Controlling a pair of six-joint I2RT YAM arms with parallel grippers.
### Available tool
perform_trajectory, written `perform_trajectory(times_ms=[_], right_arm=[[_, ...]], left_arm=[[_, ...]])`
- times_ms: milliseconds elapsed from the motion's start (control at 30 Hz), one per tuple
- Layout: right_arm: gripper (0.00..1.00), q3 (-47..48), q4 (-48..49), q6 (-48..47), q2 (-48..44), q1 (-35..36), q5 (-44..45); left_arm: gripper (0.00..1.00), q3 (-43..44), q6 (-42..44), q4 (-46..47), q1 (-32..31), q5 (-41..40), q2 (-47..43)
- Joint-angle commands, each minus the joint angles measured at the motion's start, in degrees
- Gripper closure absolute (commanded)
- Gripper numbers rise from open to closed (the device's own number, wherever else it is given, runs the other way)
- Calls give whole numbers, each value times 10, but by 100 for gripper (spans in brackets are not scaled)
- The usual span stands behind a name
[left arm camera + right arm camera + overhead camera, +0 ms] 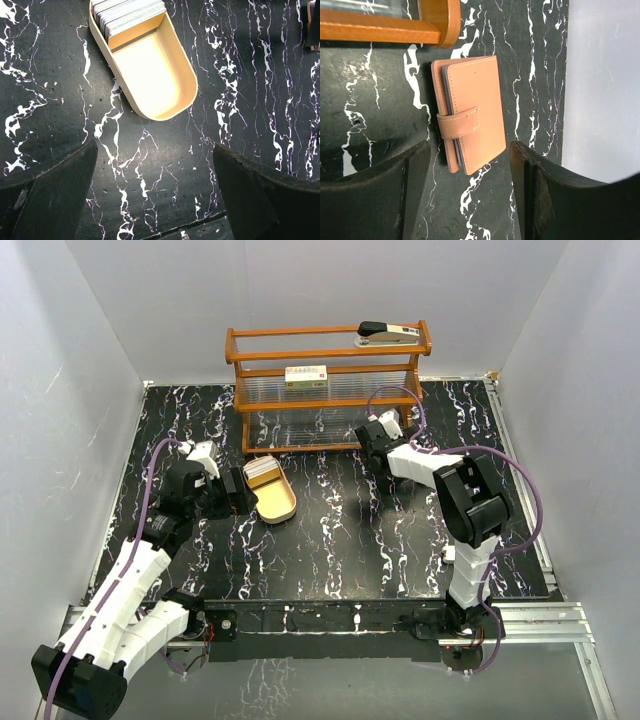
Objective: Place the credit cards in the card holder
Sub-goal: Pick up the card holder from the center of the board.
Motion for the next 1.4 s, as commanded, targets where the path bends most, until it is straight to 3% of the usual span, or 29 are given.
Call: perform_trajectory(times_ms=[0, 233, 533, 767, 1133, 1367], right_arm=[[39, -8, 21, -8, 13, -8, 4], [45, -19, 10, 9, 49, -18, -3], [68, -9, -10, 3, 77, -22, 31], [100, 8, -15, 1, 79, -22, 7], [100, 27, -121, 85, -5, 9, -69], [100, 17, -153, 140, -95, 84, -156]], left_arm=[[1, 14, 5, -7, 3, -16, -13], [1, 17, 5, -6, 3, -27, -23], [1, 12, 1, -9, 3, -31, -33], [1, 0, 13, 24, 3, 24, -23], [3, -2, -1, 37, 3, 49, 5], [8, -23, 15, 57, 3, 149, -8]])
